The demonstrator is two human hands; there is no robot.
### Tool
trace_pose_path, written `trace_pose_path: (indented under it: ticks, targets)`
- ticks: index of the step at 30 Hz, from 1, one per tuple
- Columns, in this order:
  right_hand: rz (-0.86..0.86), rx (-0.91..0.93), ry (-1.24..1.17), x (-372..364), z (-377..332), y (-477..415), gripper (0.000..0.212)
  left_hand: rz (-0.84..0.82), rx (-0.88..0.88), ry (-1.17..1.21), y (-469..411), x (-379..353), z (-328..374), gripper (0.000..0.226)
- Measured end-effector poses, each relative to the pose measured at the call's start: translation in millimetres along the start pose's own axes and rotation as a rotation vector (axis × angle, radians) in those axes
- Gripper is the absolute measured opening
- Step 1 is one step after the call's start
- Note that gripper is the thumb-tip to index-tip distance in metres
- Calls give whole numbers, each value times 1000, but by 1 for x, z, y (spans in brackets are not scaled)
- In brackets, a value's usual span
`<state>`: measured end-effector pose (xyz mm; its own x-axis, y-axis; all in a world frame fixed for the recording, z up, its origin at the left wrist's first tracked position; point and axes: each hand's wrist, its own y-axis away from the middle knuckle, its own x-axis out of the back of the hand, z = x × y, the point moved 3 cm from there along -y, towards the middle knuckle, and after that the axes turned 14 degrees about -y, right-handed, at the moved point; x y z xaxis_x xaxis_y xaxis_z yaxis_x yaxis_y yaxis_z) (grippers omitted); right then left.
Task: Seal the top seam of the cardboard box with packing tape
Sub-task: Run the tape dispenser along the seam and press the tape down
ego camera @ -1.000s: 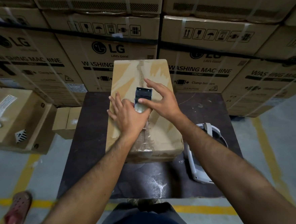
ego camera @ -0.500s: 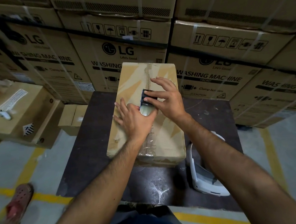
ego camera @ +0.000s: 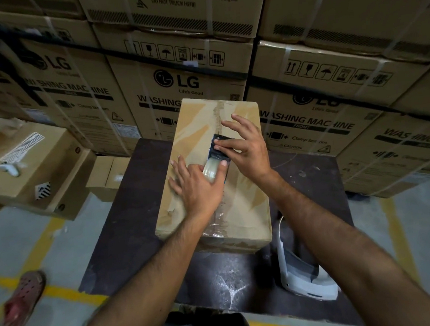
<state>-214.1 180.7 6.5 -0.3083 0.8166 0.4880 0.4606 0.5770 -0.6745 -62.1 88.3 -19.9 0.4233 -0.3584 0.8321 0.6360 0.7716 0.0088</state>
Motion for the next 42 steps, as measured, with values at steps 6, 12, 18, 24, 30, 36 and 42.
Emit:
trace_pose_path:
  ticks: [6,12,18,24,30,36,42]
  targets:
    - [-11,9,23,1,3,-5,13,-164,-11,94,-4,0,-7,61]
    - [-21,4,14,3,10,-13,11,-197,5,259,-12,5,-7,66]
    - [-9,-31,-4,-2,17,-13,13,-237,12,305,-9,7,-3,67]
    - [90,-155,-82,-4,25,-12,14,-295,70,421,-4,0,-8,72]
    - [111,-193,-110,2,29,-20,17,-350,38,413,-1,-3,-8,53]
    - [101,-169,-61,4,32,-26,18,-413,21,376,0,-4,-15,33]
    - [92,-170,-37,2,35,-34,18,-422,-17,306,1,2,-15,24]
